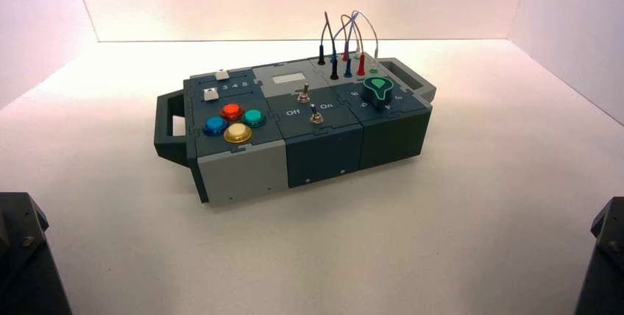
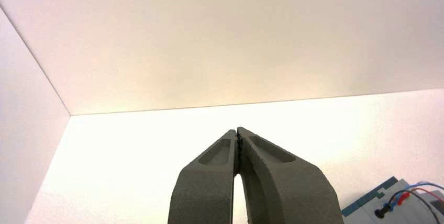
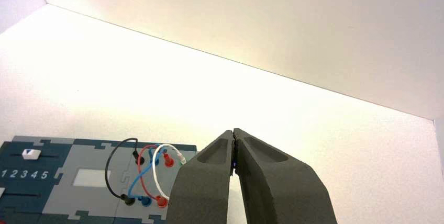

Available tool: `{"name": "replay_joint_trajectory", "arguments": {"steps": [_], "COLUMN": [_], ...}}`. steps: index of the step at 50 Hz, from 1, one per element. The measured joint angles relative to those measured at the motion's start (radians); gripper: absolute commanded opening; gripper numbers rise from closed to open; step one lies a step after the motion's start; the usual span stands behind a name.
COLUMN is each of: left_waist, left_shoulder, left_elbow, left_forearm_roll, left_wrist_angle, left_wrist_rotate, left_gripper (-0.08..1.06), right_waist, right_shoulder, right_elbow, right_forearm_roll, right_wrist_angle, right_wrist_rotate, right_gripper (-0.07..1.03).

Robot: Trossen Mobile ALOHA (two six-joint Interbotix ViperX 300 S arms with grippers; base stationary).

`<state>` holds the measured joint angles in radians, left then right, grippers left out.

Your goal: Move the right gripper to the right.

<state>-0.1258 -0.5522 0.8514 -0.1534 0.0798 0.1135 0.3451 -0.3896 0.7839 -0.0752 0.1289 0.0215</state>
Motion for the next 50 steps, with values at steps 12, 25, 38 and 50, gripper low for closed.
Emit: {"name": "replay_joint_trajectory", "arguments": {"steps": [12,25,38,50], "left_waist": [0.0,0.0,0.002,0.0], "left_shoulder": [-0.012,-0.012,-0.012,-0.012], "left_elbow": [0.002,0.002,0.002,0.002], "left_forearm_roll": [0.002,0.002,0.002,0.002], "left_wrist_angle": [-0.002,0.0,-0.002,-0.002], "left_wrist_rotate": [0.002,0.006,0.006,0.008], "left_gripper": [-0.03,-0.03,-0.03,-0.03], "right_waist": [0.0,0.0,-0.02,-0.173], "right_shoulder": [0.0,0.0,0.015,0.06], "right_elbow": [0.0,0.0,-0.067,-0.15], "right_forearm_roll": [-0.002,-0.002,-0.002,-0.002], "right_wrist_angle": [0.0,0.005,0.046,0.072], "right_wrist_rotate": [0.0,0.0,0.0,0.002], "right_gripper": [-0.02,-0.02,-0.02,-0.02]}}
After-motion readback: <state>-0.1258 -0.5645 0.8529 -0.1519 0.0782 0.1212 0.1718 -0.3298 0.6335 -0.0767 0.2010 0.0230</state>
